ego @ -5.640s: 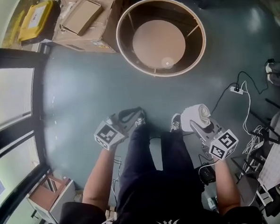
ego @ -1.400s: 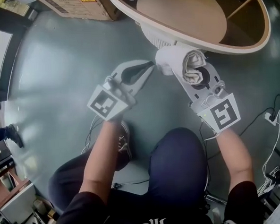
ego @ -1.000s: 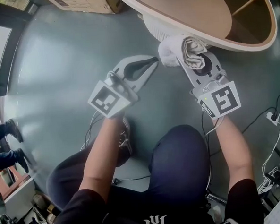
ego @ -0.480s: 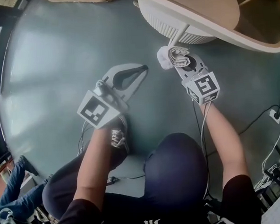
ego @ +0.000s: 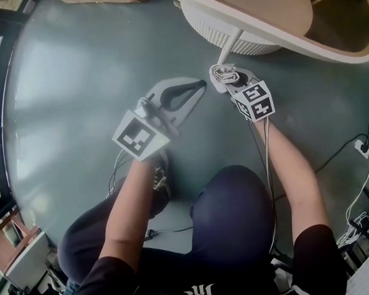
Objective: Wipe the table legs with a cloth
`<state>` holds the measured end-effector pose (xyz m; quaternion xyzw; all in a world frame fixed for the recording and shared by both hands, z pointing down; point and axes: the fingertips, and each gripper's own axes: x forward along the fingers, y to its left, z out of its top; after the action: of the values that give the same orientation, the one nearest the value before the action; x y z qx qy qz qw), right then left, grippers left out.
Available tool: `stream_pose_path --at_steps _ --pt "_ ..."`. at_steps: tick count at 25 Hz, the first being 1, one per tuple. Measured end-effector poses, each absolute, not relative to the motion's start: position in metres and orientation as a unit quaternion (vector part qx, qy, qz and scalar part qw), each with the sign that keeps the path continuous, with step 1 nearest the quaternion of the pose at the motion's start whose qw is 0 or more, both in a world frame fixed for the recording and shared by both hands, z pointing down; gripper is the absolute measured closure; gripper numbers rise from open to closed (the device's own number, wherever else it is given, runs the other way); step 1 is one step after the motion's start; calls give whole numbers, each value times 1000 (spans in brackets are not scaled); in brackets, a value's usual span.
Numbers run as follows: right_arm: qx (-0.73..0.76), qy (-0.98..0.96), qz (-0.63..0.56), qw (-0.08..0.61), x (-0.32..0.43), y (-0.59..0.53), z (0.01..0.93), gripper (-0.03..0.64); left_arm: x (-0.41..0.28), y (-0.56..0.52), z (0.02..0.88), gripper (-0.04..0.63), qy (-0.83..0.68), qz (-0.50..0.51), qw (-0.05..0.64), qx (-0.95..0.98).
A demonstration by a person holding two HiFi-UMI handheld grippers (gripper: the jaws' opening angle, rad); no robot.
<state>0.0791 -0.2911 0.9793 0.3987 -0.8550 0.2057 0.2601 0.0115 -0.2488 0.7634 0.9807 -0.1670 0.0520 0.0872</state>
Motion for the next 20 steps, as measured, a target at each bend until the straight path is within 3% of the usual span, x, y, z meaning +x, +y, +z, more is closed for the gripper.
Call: stream_pose_path --at_steps 10,16,20 --pt "424 -896 114 65 96 -274 788 545 49 -232 705 589 -124 -33 41 991" --pt "384 -921 44 42 87 -273 729 545 92 -191 650 589 -14 -75 62 995" --pt "363 -932 3 17 84 -269 690 545 104 -188 615 589 -18 -82 27 996"
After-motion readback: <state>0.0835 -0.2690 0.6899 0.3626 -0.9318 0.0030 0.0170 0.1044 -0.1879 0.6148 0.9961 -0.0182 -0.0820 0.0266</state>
